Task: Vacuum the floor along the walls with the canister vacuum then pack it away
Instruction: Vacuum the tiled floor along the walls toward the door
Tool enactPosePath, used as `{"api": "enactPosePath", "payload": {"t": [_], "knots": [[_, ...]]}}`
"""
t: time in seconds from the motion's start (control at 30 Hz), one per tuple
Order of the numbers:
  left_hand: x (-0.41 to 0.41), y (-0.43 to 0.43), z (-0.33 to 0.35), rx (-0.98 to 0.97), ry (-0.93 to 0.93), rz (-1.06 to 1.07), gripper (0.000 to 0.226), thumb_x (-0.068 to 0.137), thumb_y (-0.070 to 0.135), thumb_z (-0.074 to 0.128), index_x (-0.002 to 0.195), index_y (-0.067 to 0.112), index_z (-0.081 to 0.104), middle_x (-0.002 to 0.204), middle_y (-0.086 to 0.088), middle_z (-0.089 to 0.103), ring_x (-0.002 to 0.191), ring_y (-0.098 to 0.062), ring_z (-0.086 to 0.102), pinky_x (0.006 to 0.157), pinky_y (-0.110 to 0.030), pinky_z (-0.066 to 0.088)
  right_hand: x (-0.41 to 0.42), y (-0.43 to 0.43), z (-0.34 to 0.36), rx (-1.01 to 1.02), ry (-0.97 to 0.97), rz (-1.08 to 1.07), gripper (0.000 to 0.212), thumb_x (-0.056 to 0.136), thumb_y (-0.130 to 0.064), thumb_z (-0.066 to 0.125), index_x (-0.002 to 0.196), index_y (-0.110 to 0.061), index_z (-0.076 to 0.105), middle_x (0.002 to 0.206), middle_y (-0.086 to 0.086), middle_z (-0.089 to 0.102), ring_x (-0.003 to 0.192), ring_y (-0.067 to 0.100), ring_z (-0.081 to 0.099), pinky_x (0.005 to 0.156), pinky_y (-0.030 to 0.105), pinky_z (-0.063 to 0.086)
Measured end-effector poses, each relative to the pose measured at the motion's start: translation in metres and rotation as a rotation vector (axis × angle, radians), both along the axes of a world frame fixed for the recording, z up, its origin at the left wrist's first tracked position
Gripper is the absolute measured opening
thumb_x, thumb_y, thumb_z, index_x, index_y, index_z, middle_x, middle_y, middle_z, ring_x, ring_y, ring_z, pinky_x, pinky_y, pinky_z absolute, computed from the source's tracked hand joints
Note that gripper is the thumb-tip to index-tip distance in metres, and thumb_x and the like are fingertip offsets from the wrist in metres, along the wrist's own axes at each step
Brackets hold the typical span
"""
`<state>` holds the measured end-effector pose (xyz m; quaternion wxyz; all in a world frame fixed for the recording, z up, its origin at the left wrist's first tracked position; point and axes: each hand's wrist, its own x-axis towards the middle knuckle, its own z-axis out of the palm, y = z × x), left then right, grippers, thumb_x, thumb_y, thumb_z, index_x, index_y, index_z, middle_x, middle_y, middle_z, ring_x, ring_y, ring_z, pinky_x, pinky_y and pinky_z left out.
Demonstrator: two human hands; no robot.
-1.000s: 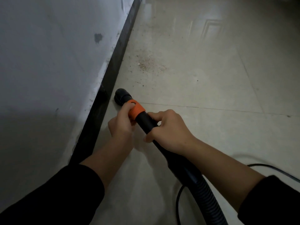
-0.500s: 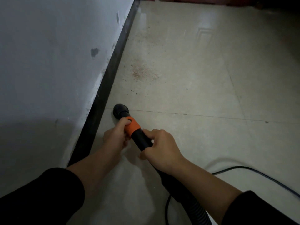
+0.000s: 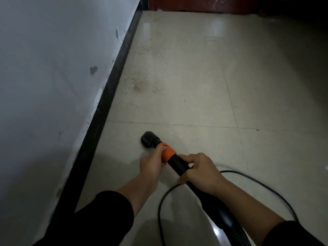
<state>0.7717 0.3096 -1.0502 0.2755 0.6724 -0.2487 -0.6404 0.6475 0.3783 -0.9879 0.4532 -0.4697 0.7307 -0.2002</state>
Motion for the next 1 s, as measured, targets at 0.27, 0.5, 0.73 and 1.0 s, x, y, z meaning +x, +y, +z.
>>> {"api": "enactPosePath", "payload": {"t": [0.27, 0.5, 0.73, 1.0], "knots": [[-0.046, 0.010, 0.024, 0.065, 0.051, -0.137, 0.031, 0.085, 0.035, 0.069, 0.072, 0.008, 0.061, 0.058, -0.004, 0.052, 0.058, -0.016, 0.049, 0.057, -0.026, 0.039, -0.036, 0.017, 0.014, 0.040, 0.005, -0.088, 0.052, 0.063, 0.001, 0.075, 0.113, -0.009, 0.071, 0.107, 0.015, 0.071, 0.097, 0.028, 0.066, 0.083, 0.036, 0.054], [-0.090, -0.021, 0.048, 0.053, 0.012, -0.174, 0.029, 0.091, 0.034, 0.063, 0.081, 0.009, 0.056, 0.073, -0.009, 0.059, 0.057, -0.016, 0.054, 0.048, -0.024, 0.039, -0.060, 0.000, 0.023, -0.020, 0.060, -0.179, 0.036, 0.065, -0.003, 0.073, 0.098, -0.014, 0.075, 0.080, 0.010, 0.070, 0.072, 0.022, 0.063, 0.061, 0.030, 0.051], [-0.118, -0.078, 0.043, 0.046, 0.041, -0.264, 0.031, 0.092, 0.028, 0.065, 0.102, -0.001, 0.057, 0.079, -0.014, 0.059, 0.026, -0.007, 0.044, 0.031, -0.015, 0.033, -0.077, -0.043, 0.017, -0.036, 0.153, -0.261, 0.029, 0.065, -0.007, 0.073, 0.093, -0.015, 0.072, 0.074, 0.009, 0.066, 0.067, 0.022, 0.060, 0.057, 0.027, 0.048], [-0.148, -0.122, 0.000, 0.128, 0.050, -0.261, 0.030, 0.086, 0.033, 0.072, 0.081, 0.008, 0.057, 0.077, -0.010, 0.062, 0.064, -0.017, 0.058, 0.067, -0.027, 0.051, -0.090, -0.085, -0.004, 0.044, 0.178, -0.352, 0.036, 0.070, -0.008, 0.073, 0.102, -0.022, 0.071, 0.080, 0.005, 0.068, 0.066, 0.014, 0.058, 0.053, 0.019, 0.043]]}}
